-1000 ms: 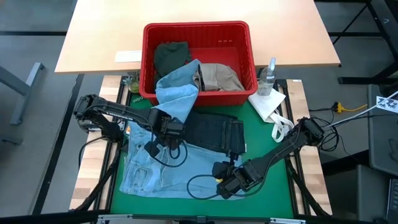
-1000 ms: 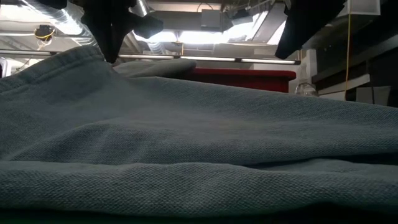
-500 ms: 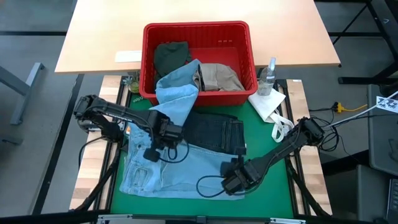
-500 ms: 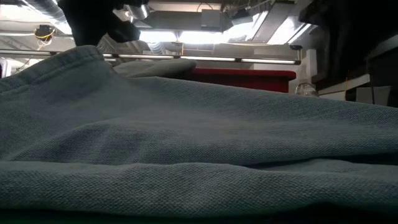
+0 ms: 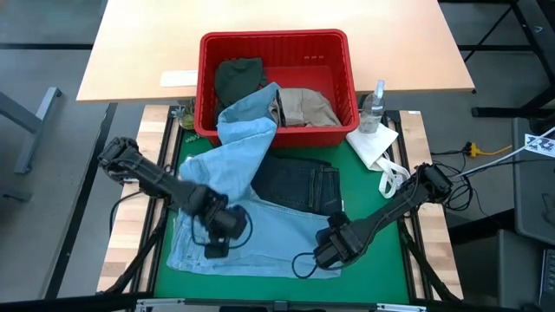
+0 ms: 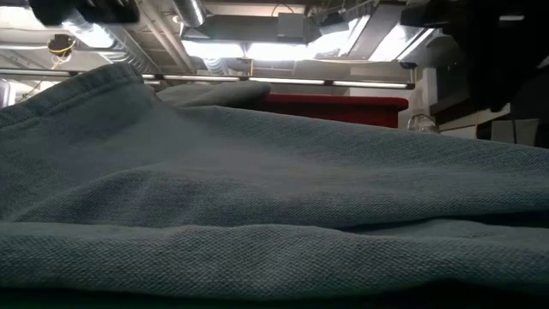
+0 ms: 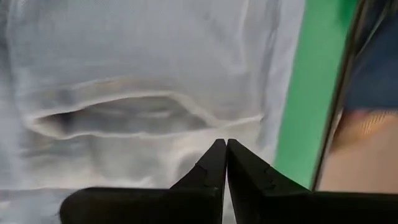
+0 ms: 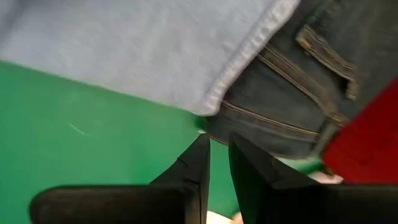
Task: Fold laundry
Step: Fold the light blue jeans
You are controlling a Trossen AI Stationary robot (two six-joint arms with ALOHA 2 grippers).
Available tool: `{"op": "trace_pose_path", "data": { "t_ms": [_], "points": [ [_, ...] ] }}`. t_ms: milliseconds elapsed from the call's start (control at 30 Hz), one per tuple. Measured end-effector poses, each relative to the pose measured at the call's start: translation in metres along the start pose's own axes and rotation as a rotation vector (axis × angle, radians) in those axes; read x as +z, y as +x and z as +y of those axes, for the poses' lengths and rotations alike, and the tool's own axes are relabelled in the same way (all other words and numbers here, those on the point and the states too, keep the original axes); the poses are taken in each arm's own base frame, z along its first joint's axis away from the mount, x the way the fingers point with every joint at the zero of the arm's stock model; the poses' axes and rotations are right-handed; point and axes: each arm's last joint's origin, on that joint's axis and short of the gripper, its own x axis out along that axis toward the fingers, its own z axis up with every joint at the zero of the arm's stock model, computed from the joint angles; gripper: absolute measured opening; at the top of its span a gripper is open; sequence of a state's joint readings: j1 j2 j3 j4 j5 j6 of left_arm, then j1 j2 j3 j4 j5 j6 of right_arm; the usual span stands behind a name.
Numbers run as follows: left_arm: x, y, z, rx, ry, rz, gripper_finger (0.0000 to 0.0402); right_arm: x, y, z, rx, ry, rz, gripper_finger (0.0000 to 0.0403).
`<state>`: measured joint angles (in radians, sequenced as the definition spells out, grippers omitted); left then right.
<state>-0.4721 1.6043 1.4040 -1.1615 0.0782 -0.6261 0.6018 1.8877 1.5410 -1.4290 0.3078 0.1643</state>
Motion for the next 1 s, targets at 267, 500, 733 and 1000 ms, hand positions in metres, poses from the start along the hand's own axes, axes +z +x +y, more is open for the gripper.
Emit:
{"op": "trace_pose_path", "data": {
  "t_ms": [267,500,733,1000],
  "points": [
    [-0.025,0.002,-0.043,0.054,-0.153,-0.196,0.0009,-0.005,0.006,0.0,-0.055,-0.128,0.046,0.006],
    [-0.034,0.006,-0.054,0.105,-0.26,-0.293,0.0059,-0.01,0.018,0.003,-0.061,-0.153,0.095,0.006],
    [-0.027,0.034,-0.058,0.125,-0.246,-0.167,0.013,-0.01,0.02,0.004,-0.051,-0.153,0.102,0.006],
    [-0.019,0.061,-0.058,0.149,-0.288,-0.06,0.0148,-0.01,0.02,0.005,-0.008,-0.148,0.106,0.006]
  ]
}}
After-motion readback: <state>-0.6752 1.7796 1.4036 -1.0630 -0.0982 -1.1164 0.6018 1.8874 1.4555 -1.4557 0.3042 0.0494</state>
